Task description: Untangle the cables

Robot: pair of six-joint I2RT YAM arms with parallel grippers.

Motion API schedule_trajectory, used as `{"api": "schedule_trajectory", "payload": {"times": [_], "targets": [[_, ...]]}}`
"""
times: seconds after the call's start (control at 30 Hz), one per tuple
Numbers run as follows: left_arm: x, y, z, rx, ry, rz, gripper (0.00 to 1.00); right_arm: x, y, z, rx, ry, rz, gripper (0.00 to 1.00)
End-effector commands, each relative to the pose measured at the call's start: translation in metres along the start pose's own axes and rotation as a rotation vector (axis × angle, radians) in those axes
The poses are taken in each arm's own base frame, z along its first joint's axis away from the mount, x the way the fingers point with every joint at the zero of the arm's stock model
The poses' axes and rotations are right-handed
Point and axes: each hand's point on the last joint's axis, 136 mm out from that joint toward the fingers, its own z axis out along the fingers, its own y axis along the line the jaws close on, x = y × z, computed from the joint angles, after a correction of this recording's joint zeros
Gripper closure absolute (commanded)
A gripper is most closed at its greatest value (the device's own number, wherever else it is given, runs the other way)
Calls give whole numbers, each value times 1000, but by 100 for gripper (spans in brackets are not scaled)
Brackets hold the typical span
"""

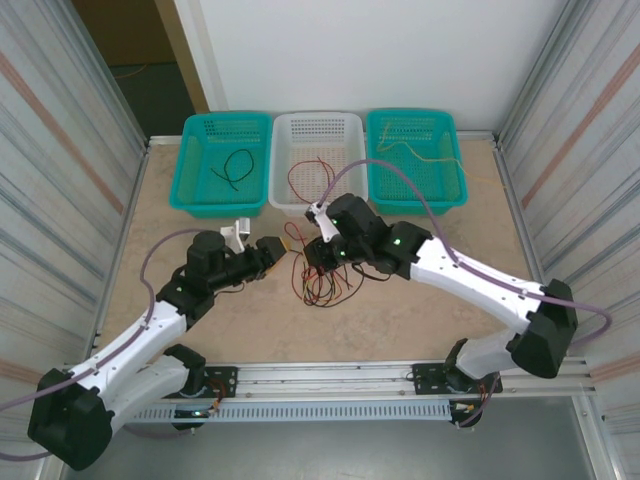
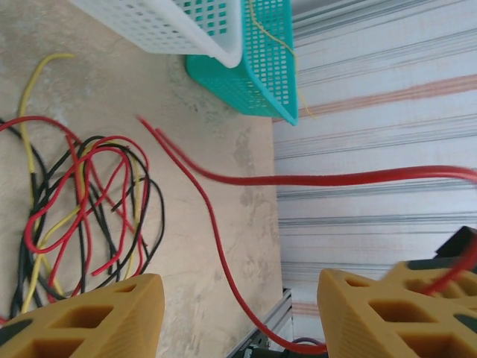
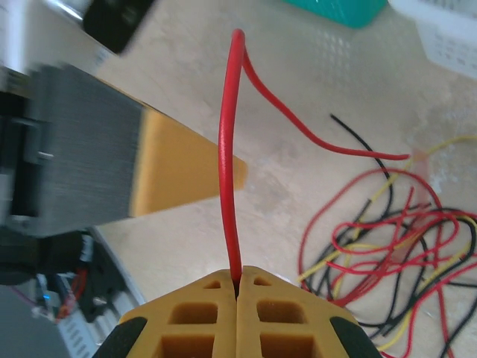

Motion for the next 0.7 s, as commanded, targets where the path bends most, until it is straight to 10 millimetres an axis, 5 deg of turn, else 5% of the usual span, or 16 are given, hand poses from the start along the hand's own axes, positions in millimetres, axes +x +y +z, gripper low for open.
{"api": "schedule_trajectory", "payload": {"times": [0.0,0.17,0.37,0.67], "targets": [[-7,-36,-9,126,-23,63,42,-41,27,-36,-120,-149,22,100],[-13,-61,-20,188,-48,92,29,-51,30,-45,-159,-185,34,100],[-19,-72,-24,161,-52,53,18,-37,28,-23,-142,-110,26,100],[-28,-82,-28,199,-97,9,16,-20,38,1,-147,-32,-5,100]]}}
